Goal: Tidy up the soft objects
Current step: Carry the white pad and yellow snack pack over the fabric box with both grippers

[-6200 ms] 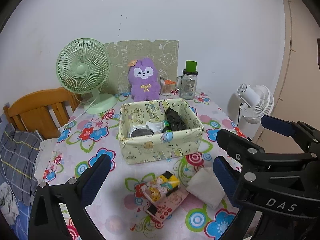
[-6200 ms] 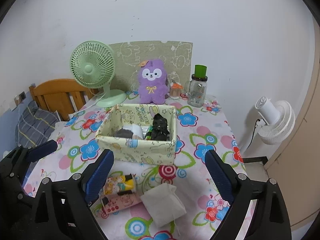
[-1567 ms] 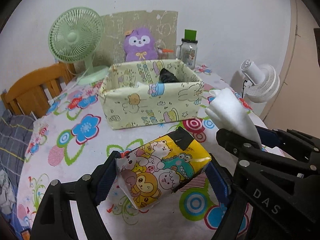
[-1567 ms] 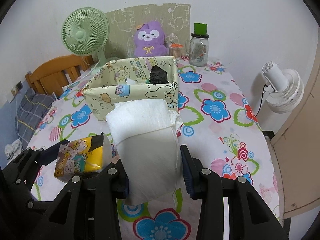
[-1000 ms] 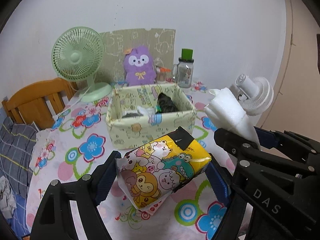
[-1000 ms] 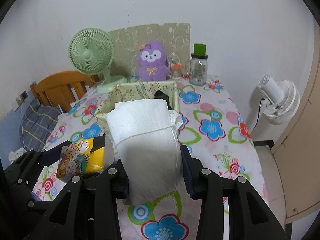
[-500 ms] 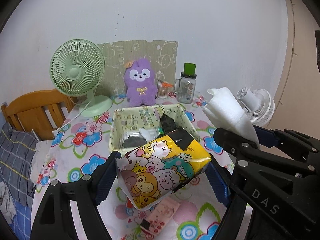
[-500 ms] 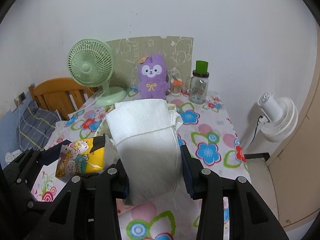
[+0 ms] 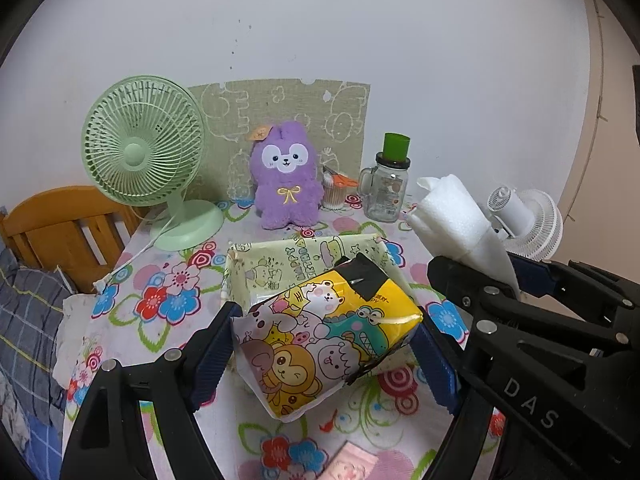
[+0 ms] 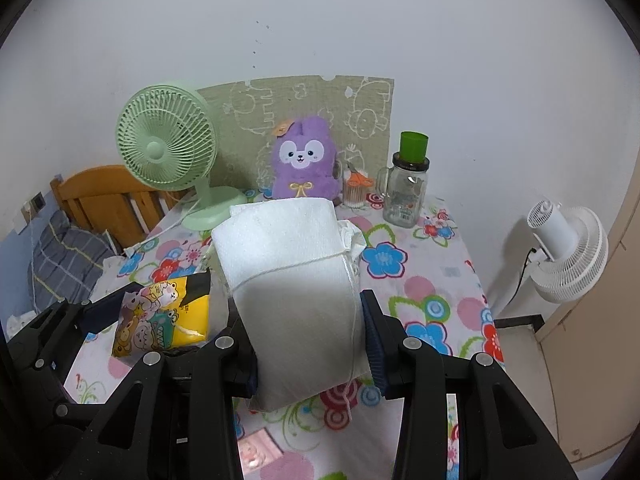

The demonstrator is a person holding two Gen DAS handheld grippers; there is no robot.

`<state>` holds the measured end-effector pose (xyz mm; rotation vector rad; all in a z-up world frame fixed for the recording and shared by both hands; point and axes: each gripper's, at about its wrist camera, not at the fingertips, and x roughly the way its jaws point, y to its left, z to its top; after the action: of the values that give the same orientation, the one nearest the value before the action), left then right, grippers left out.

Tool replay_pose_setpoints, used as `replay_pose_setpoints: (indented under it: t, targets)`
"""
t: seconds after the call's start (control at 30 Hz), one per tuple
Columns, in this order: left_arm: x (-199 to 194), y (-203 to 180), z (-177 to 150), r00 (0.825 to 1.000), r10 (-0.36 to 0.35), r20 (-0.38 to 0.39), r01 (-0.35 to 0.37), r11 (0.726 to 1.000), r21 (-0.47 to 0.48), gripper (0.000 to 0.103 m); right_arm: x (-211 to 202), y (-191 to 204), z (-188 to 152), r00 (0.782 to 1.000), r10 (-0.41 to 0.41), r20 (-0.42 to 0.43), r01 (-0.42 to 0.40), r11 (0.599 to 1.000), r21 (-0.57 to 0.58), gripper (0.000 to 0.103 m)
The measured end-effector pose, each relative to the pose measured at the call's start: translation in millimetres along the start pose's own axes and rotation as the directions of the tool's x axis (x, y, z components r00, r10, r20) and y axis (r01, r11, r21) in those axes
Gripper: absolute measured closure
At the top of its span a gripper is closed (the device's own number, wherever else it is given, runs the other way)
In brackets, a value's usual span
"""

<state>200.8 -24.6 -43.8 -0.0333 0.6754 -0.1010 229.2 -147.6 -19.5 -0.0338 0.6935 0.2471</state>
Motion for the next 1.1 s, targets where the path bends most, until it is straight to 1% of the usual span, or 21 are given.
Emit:
replay_pose_setpoints:
  t: [0.33, 0.63, 0.8, 0.87, 1.0, 1.1]
  targets:
    - [41, 9, 22, 1.000, -0.016, -0.026, 0.016, 1.000, 0.000, 0.019, 41, -6, 22, 1.000, -0.014, -0.020, 0.014, 1.000, 0.012, 0.059]
    - [77, 14, 30, 0.998, -0.010, -0.060, 0.011, 1.000, 0.002, 0.018, 76, -9, 27, 0.999, -0.004, -0.053, 0.006, 1.000, 0.023, 0.059]
    - [99, 14, 27, 0.994, -0.031, -0.101, 0.032, 0.999, 0.005, 0.015, 94, -10, 25, 0.996, 0.004, -0.085, -0.003, 1.000, 0.017, 0.059]
    - [104, 13, 25, 0.993, -0.040, -0.112, 0.042, 0.999, 0.013, 0.011, 102, -8, 23, 0.995, 0.005, -0.099, -0.004, 1.000, 0.009, 0.059]
    - [110, 17, 22, 0.994, -0.005, -0.110, 0.008, 1.000, 0.025, 0.005, 111, -4, 23, 0.994, 0.013, -0.107, -0.013, 1.000, 0.000, 0.059]
    - [114, 26, 21, 0.993, -0.007, -0.120, 0.006, 1.000, -0.003, 0.004, 116, 0, 24, 0.994, 0.032, -0.107, -0.033, 0.999, -0.007, 0.057]
